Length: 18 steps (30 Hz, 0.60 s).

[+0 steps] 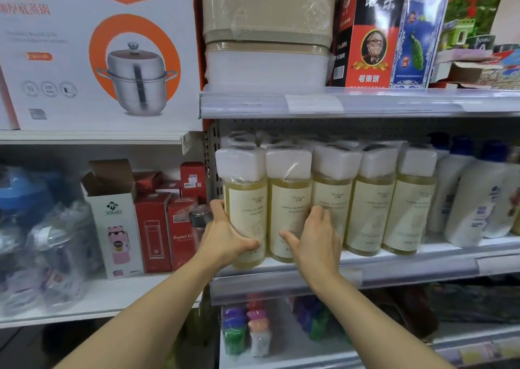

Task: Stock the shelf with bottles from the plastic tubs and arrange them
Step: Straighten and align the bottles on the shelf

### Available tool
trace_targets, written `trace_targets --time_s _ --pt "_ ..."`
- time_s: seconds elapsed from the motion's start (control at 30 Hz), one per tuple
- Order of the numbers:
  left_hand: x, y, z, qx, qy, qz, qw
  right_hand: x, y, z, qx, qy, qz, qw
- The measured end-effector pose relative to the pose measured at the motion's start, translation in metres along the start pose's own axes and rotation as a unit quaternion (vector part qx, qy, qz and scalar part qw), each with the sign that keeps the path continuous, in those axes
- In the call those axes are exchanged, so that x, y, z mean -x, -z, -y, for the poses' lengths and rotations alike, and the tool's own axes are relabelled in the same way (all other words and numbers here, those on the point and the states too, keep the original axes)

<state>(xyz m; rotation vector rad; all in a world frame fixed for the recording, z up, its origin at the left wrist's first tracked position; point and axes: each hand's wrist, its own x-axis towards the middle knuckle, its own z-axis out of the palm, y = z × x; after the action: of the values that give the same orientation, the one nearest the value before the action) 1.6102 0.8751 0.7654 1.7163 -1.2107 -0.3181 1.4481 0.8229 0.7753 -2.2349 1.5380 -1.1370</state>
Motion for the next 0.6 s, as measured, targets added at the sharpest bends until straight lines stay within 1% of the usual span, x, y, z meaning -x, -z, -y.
trace_targets --time_s 0.07,0.2,0.3,0.47,0.6 --pt "0.0 0.004 0.003 0.006 -0.001 0.024 1.0 0.0 0.001 -0.001 -0.003 -0.003 0.005 1.0" --pt "-0.004 0.021 0.009 0.028 0.008 0.08 0.996 0.005 0.001 -0.003 -0.049 -0.011 0.008 0.999" --pt "-0.015 0.031 0.01 0.061 0.017 0.115 0.991 0.011 -0.003 0.003 -0.047 -0.013 0.003 0.999" --pt "-0.025 0.037 0.012 0.028 -0.01 0.19 0.981 0.012 -0.01 0.009 -0.038 -0.022 0.023 0.999" --pt "-0.027 0.039 0.021 0.018 -0.003 0.202 0.979 0.012 -0.019 0.015 -0.009 -0.034 0.019 0.999"
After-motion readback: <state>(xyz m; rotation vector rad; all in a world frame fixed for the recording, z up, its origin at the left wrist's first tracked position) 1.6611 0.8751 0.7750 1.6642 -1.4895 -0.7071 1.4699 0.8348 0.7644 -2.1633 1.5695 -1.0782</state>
